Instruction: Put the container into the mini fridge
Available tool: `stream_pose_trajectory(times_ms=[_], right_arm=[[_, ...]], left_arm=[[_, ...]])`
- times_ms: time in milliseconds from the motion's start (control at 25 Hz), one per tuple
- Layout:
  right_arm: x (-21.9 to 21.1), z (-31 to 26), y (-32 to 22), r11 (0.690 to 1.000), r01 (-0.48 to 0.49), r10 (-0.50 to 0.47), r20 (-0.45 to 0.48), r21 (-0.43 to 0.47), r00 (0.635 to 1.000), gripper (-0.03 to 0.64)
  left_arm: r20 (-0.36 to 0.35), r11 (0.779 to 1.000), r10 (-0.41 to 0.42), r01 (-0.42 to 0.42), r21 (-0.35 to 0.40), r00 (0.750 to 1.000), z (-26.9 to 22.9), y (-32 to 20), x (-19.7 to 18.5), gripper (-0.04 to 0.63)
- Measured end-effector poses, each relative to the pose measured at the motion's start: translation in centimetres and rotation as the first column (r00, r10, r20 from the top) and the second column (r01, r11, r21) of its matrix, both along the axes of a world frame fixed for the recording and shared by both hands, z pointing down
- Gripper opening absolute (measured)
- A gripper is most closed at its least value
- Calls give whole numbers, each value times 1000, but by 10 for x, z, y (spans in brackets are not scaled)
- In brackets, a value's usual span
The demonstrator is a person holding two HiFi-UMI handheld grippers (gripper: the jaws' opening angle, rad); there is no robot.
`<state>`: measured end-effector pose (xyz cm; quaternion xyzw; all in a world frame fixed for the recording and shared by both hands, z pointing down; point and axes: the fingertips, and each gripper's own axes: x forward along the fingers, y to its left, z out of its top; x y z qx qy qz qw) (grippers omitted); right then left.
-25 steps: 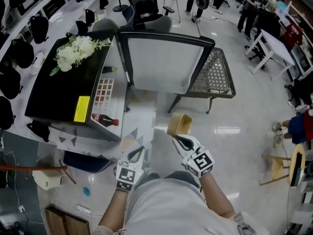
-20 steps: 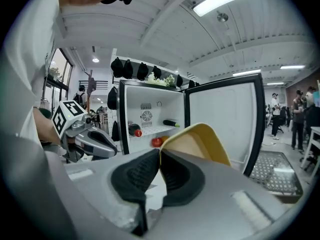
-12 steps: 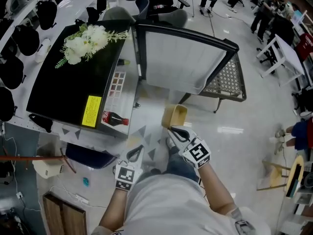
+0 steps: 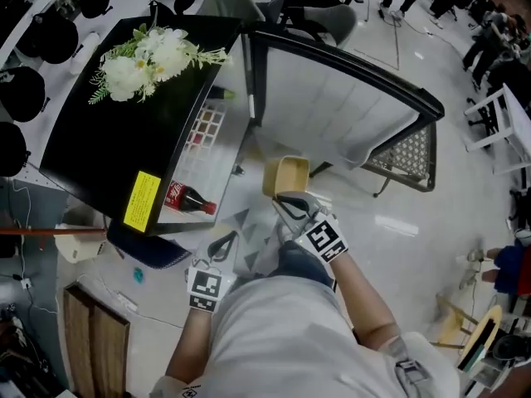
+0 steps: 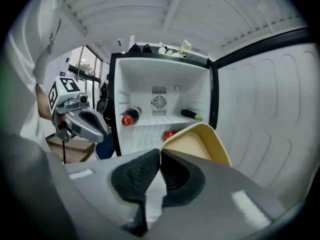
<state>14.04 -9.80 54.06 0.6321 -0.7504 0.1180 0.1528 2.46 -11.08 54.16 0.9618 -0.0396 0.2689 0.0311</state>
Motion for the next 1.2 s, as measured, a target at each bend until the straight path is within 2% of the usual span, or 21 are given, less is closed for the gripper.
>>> stream_pose_trajectory(times_ms=[280, 640, 880, 1040, 1200], right_arm=[[3, 23, -50, 977, 210, -211, -22, -32, 977, 14], [-20, 60, -110, 900, 426, -435, -101, -96, 895, 15], [-43, 79, -136, 830, 542, -557, -164, -129, 814, 15], [-59, 89, -147, 789, 599, -614, -178, -138, 769, 15], [-74, 99, -157, 760, 633, -650, -216, -151, 729, 18]], left_arm=[[17, 987, -155, 156, -31, 988, 2, -18, 11, 9], [73, 966, -246, 250, -58, 967, 9, -21, 6, 9], [102, 930, -358, 364, -50, 928, 12, -22, -11, 9], [109, 895, -436, 444, -54, 893, 12, -21, -24, 9], [124, 867, -489, 497, -45, 864, 12, -17, -34, 9]])
